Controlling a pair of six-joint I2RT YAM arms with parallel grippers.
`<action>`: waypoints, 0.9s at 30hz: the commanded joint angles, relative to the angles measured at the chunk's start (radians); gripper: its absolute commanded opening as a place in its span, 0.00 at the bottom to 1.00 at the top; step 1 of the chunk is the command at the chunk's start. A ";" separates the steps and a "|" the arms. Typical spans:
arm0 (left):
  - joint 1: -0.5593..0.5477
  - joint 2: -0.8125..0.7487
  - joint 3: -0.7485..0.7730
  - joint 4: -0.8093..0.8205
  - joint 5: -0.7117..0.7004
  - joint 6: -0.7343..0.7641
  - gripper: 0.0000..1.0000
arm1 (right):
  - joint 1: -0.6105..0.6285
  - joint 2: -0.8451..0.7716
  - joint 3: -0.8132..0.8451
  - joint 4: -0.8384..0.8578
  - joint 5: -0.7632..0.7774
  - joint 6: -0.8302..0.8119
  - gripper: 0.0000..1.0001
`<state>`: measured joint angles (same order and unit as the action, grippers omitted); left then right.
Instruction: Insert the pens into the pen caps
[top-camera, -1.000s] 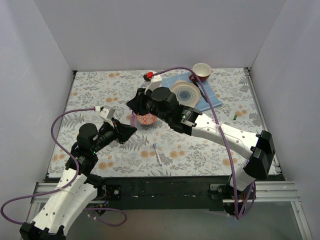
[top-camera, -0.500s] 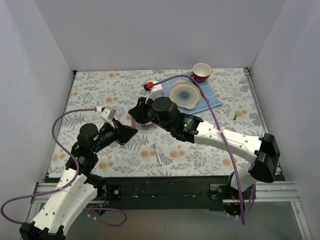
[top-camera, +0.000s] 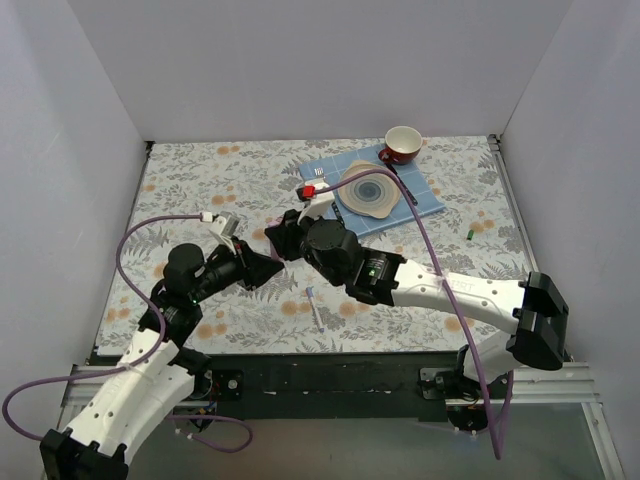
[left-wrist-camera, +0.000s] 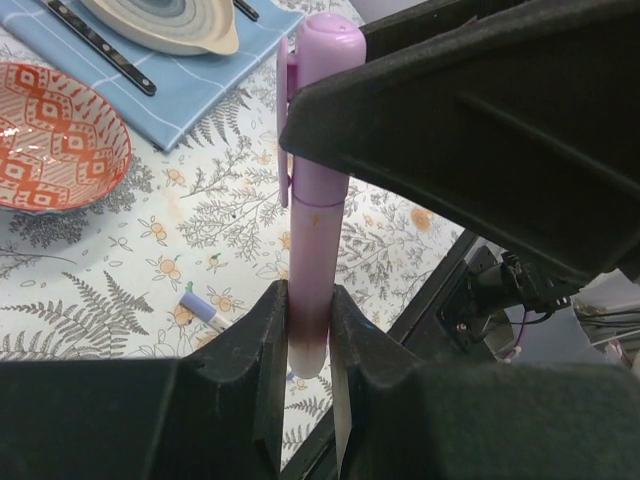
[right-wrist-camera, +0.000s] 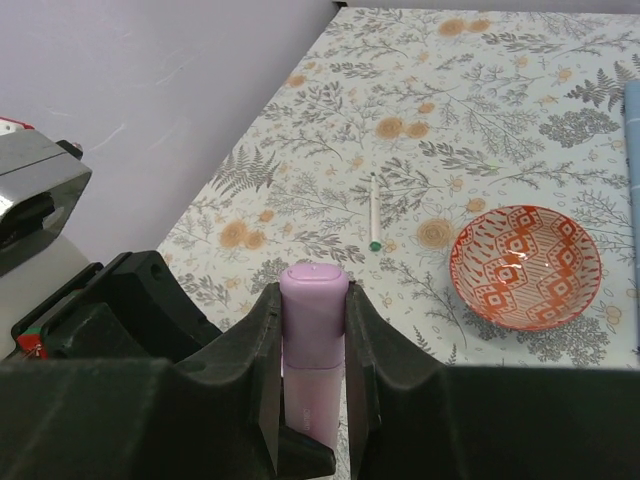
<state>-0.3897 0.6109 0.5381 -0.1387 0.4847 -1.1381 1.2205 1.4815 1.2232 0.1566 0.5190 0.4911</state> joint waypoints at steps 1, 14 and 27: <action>0.023 0.041 0.054 0.189 -0.144 -0.014 0.00 | 0.068 -0.006 -0.057 -0.109 -0.114 0.023 0.01; 0.023 0.127 0.111 0.257 -0.222 0.008 0.00 | 0.093 -0.052 -0.205 -0.101 -0.195 0.041 0.01; 0.023 0.207 0.171 0.298 -0.360 0.015 0.00 | 0.134 0.098 -0.107 -0.325 -0.097 0.141 0.01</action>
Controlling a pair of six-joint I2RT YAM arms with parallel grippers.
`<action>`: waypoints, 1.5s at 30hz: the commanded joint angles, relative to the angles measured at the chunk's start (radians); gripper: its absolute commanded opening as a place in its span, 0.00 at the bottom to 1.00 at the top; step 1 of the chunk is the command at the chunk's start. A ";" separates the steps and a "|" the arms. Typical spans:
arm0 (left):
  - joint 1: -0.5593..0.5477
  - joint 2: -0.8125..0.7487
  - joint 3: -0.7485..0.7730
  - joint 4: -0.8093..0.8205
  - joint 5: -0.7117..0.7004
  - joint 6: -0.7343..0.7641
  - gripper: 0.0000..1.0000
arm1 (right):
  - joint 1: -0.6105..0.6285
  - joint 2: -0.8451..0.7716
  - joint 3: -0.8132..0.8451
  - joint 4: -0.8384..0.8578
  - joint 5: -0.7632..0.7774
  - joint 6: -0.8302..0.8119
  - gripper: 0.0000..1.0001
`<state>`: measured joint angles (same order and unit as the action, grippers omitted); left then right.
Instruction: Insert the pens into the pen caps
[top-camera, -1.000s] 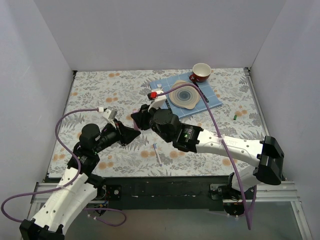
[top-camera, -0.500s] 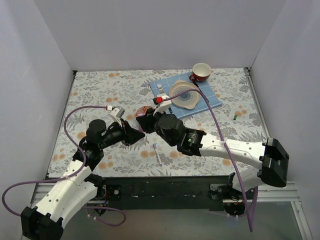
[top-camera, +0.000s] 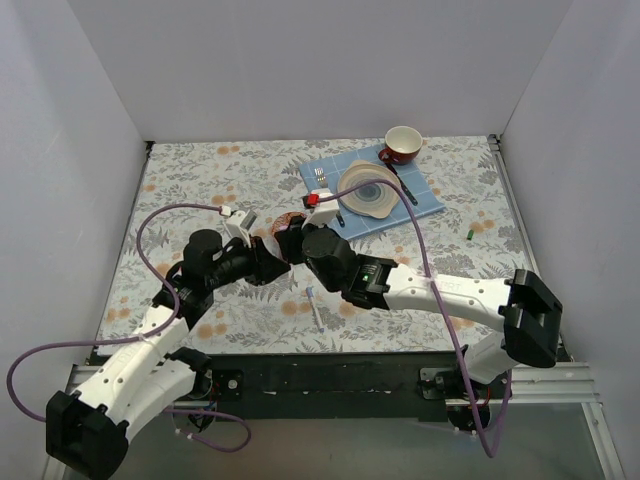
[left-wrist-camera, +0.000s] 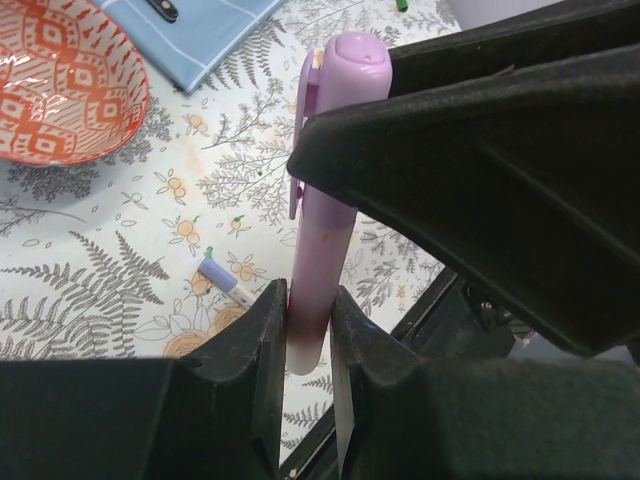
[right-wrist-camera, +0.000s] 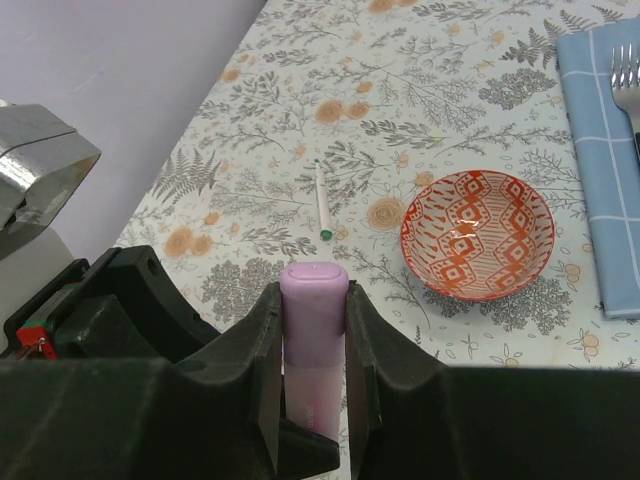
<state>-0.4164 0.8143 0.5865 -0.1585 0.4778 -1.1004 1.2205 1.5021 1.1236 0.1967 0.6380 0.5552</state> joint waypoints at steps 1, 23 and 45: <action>0.050 0.005 0.125 0.321 -0.358 -0.016 0.00 | 0.137 0.089 0.002 -0.382 -0.219 0.086 0.01; 0.048 -0.024 0.105 -0.306 -0.153 -0.179 0.00 | -0.016 -0.408 -0.093 -0.289 -0.077 -0.046 0.80; -0.094 0.040 -0.263 -0.090 -0.145 -0.589 0.00 | -0.062 -0.505 -0.263 -0.306 -0.046 -0.043 0.81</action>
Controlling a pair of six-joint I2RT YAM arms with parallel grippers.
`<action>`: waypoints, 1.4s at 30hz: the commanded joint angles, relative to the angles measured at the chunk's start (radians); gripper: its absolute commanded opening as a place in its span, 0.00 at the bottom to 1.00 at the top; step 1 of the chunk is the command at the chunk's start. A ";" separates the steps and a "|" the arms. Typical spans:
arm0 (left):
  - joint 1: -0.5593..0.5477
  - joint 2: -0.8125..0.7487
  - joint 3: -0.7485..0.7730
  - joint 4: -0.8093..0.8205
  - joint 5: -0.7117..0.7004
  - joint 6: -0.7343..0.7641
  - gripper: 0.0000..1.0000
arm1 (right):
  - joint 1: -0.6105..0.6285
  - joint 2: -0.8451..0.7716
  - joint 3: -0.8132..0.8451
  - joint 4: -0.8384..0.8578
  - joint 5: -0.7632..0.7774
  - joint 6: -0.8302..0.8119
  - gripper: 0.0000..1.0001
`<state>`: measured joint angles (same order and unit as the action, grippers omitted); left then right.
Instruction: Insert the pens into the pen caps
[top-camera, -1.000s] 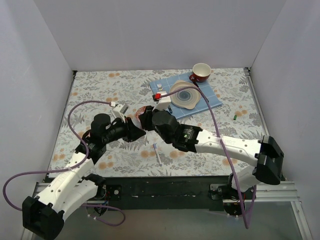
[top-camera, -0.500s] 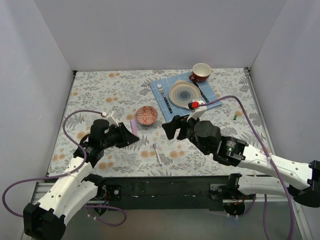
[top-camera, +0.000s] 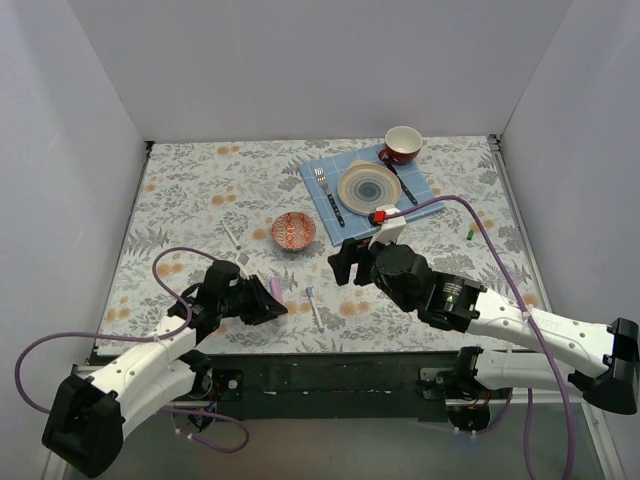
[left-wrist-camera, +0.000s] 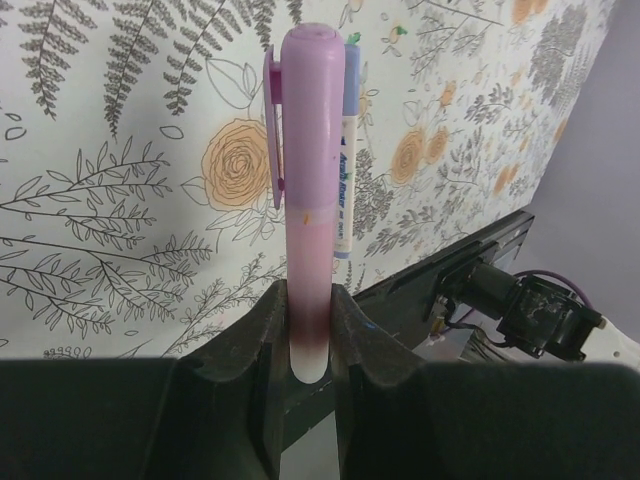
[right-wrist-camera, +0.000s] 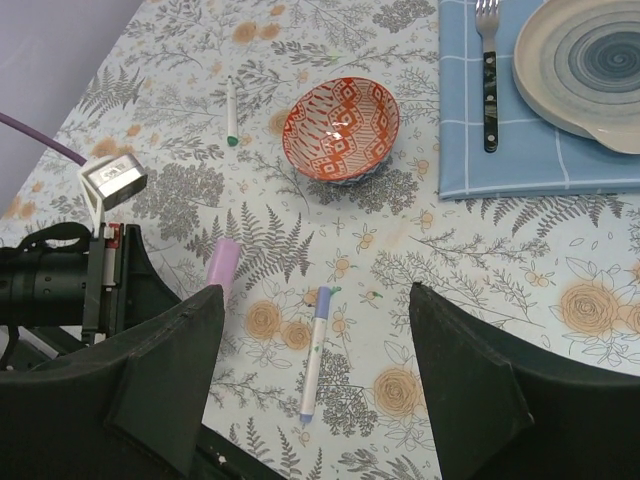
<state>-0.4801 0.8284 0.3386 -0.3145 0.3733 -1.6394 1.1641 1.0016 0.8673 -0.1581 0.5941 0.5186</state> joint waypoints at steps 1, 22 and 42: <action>-0.038 0.037 -0.033 0.102 -0.040 -0.062 0.00 | -0.004 -0.006 -0.016 0.054 -0.004 -0.009 0.81; -0.222 0.229 0.006 0.163 -0.163 -0.214 0.32 | -0.011 -0.026 -0.020 0.061 -0.020 -0.055 0.80; 0.184 0.402 0.505 -0.201 -0.755 0.143 0.55 | -0.012 -0.212 -0.134 0.054 -0.023 -0.049 0.80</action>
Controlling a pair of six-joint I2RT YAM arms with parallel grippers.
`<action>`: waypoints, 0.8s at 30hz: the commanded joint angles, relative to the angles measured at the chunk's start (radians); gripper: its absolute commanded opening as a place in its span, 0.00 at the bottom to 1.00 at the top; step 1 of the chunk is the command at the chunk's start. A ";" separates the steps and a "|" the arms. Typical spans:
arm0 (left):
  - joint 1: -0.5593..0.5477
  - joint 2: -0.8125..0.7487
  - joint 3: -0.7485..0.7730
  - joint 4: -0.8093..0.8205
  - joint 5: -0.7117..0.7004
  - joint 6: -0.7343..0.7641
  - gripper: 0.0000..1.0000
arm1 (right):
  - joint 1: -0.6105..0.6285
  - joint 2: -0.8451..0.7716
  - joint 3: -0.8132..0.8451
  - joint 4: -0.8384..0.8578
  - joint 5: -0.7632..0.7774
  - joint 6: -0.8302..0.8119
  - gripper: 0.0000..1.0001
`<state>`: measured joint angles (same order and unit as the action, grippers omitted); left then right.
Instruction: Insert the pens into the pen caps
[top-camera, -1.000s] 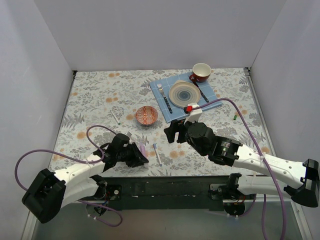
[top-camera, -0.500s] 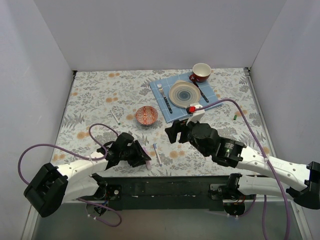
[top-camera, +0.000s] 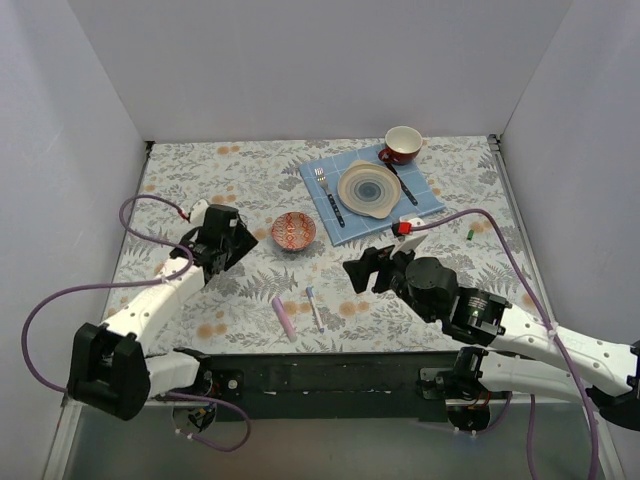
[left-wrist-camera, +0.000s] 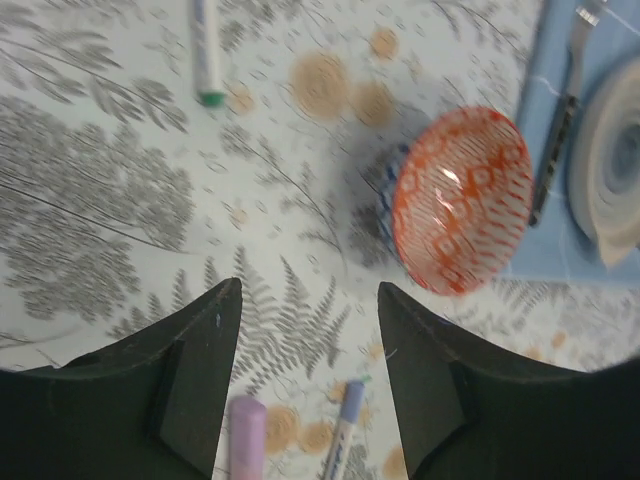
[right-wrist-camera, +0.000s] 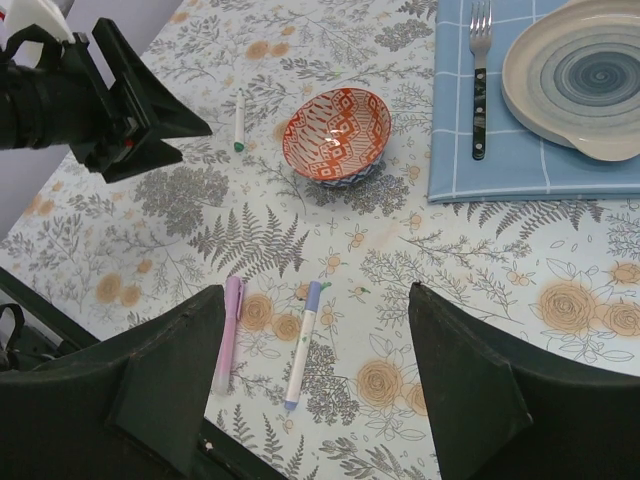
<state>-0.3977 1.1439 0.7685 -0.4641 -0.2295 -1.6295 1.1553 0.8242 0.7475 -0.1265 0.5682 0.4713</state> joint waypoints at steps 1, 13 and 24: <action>0.126 0.140 0.096 -0.051 -0.151 0.148 0.55 | -0.002 -0.046 -0.019 0.022 -0.002 -0.002 0.80; 0.252 0.520 0.354 -0.039 -0.105 0.296 0.43 | -0.002 -0.082 -0.043 0.037 -0.036 -0.020 0.79; 0.278 0.672 0.408 -0.024 -0.037 0.352 0.37 | -0.003 -0.083 -0.053 0.060 -0.045 -0.022 0.79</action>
<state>-0.1314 1.8080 1.1481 -0.4927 -0.2863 -1.3151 1.1545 0.7578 0.7017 -0.1238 0.5247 0.4660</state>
